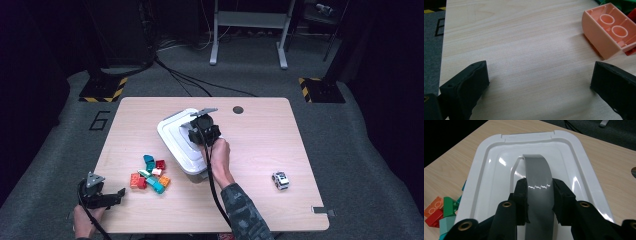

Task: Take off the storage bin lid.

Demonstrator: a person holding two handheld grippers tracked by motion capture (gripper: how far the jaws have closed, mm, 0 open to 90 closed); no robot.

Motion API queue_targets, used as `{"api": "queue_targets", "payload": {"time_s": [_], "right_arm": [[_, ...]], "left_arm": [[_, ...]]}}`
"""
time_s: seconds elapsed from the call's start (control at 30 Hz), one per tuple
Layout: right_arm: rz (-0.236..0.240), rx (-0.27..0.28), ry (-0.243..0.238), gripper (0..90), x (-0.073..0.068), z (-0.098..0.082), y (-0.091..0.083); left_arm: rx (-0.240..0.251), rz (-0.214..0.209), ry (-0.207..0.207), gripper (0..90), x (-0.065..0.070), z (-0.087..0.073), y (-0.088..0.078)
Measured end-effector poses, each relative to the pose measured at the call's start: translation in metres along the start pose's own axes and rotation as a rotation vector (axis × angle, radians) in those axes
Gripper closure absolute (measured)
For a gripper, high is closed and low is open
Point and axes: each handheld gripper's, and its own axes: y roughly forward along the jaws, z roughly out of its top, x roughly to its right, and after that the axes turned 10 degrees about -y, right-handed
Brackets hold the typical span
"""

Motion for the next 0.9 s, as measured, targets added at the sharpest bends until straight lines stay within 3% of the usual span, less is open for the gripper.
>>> {"api": "queue_targets", "payload": {"time_s": [0.37, 0.4, 0.67, 0.9], "right_arm": [[0.008, 0.024, -0.017, 67.4, 0.007, 0.002, -0.007], [0.005, 0.019, 0.0, 67.4, 0.007, 0.002, -0.009], [0.018, 0.05, 0.004, 67.4, 0.018, 0.007, -0.02], [-0.008, 0.072, -0.013, 67.4, 0.029, 0.012, -0.034]], "left_arm": [[0.008, 0.002, -0.003, 1.3, 0.0, 0.0, 0.001], [0.009, 0.003, -0.003, 1.3, 0.0, 0.0, 0.001], [0.003, 0.003, -0.002, 1.3, 0.0, 0.0, 0.0], [0.005, 0.002, -0.01, 1.3, 0.0, 0.0, 0.001]]}}
